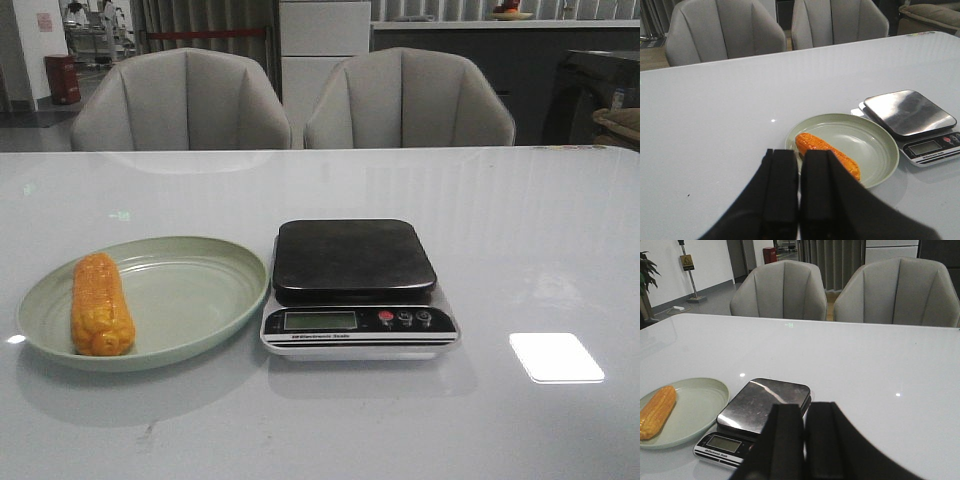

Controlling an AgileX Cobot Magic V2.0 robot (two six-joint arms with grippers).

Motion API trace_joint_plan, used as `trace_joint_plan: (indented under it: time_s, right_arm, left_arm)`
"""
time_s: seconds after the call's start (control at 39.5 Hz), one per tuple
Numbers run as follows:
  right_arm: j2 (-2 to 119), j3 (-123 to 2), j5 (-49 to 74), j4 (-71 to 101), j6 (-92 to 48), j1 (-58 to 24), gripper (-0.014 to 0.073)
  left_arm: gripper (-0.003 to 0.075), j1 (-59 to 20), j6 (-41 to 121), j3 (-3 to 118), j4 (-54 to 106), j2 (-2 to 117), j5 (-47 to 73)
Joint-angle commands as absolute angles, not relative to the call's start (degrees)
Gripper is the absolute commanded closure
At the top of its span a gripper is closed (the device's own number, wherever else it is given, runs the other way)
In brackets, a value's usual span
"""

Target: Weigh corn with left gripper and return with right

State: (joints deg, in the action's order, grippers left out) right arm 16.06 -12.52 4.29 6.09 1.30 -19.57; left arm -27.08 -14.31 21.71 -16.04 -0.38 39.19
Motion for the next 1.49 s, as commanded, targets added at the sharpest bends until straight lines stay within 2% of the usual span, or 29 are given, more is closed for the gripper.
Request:
trace_joint_plan:
  time_s: [0.0,0.15,0.51,0.73,1.04,1.19,1.47]
  right_arm:
    - [16.47,-14.14,0.00,5.95,0.84,-19.47,0.0426]
    - [16.47,-14.14,0.00,5.95,0.84,-19.47,0.0426]
    - [16.47,-14.14,0.00,5.95,0.84,-19.42,0.0426]
    - [16.47,-14.14,0.00,5.95,0.84,-19.42,0.0426]
    - [16.47,-14.14,0.00,5.95,0.84,-19.42,0.0426]
    - [16.47,-14.14,0.00,5.95,0.84,-19.42,0.0426]
    - [16.47,-14.14,0.00,5.95,0.84,-19.42,0.0426]
  left_arm:
    - [0.0596,-27.03,-14.40,22.63,-16.91,-1.37,33.67]
    - [0.0596,-23.77,-14.40,20.54,-15.70,-1.37,30.81]
    - [0.0596,-3.33,-14.19,10.90,-8.40,-1.48,17.86]
    - [0.0596,4.06,-14.19,5.17,-6.00,-1.48,12.30]
    - [0.0596,4.32,-14.19,-2.27,-5.53,-1.53,-0.46]
    - [0.0596,3.43,-14.19,-2.15,-5.53,-1.53,-0.33]
    - [0.0596,-3.63,-9.09,-2.15,-4.70,-1.53,-0.33]
